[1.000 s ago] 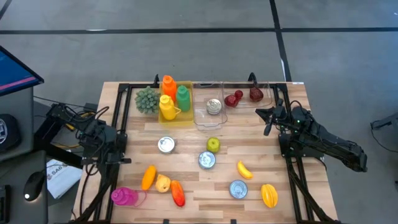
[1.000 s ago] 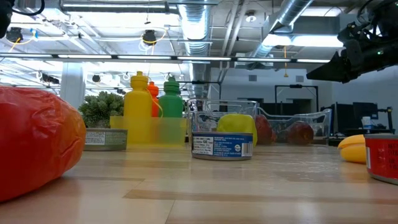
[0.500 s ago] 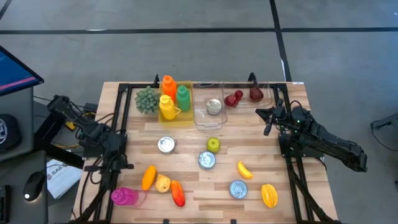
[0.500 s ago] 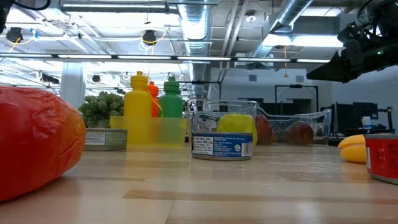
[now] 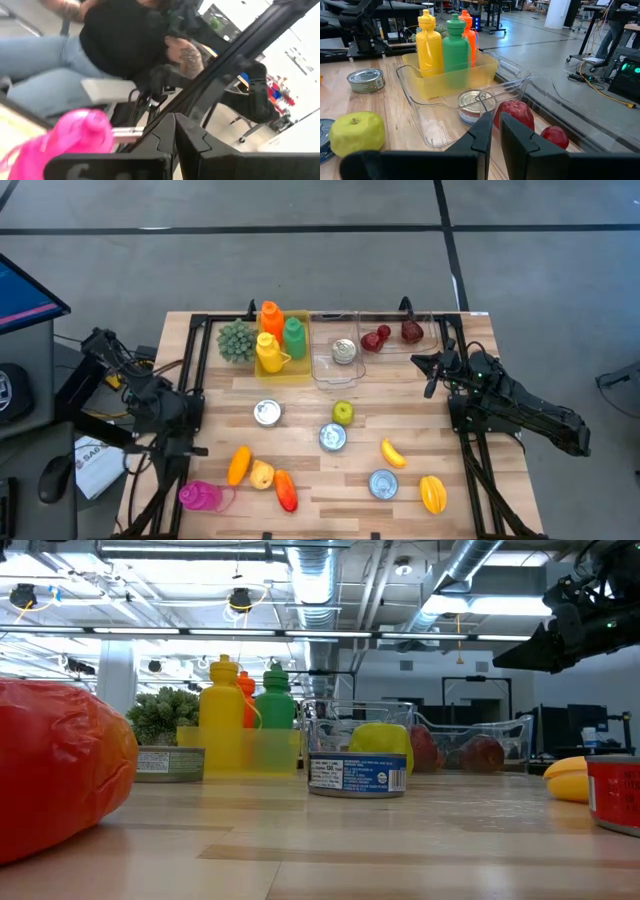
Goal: Pick & Place Food Item
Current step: Put the pink bottle into the yellow bin
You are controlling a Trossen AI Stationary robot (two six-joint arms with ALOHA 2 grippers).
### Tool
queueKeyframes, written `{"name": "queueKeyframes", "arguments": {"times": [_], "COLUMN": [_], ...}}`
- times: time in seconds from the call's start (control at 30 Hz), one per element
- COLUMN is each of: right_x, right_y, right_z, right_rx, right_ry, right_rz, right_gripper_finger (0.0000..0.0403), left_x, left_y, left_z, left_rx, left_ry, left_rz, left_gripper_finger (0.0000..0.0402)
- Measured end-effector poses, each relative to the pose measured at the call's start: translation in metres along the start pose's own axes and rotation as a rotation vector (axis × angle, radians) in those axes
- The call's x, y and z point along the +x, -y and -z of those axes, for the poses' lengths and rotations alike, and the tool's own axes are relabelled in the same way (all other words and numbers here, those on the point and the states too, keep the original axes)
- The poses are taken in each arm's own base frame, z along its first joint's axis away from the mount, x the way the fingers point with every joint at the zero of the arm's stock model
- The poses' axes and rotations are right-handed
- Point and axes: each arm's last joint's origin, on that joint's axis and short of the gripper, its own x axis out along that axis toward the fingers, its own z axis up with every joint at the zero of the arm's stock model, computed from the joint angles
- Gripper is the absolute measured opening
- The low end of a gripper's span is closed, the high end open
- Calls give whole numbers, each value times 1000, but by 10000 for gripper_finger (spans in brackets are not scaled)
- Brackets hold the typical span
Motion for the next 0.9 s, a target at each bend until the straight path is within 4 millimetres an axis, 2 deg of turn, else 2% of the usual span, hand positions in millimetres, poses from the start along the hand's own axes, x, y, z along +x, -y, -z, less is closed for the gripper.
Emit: {"name": "queueKeyframes", "arguments": {"times": [0.2, 0.4, 0.63, 0.9], "right_x": [0, 0, 0, 0], "right_y": [0, 0, 0, 0], "right_z": [0, 0, 0, 0], "right_rx": [0, 0, 0, 0], "right_ry": [0, 0, 0, 0], "right_rz": [0, 0, 0, 0], "right_gripper_finger": [33, 33, 33, 33], "left_x": [-5, -8, -13, -19], "left_y": [5, -3, -4, -10], "left_z": [-11, -16, -27, -32], "left_rx": [67, 190, 293, 280], "left_ry": [48, 129, 248, 377], "left_rz": [-37, -223, -345, -618], "left_gripper_finger": [0, 0, 0, 0]}}
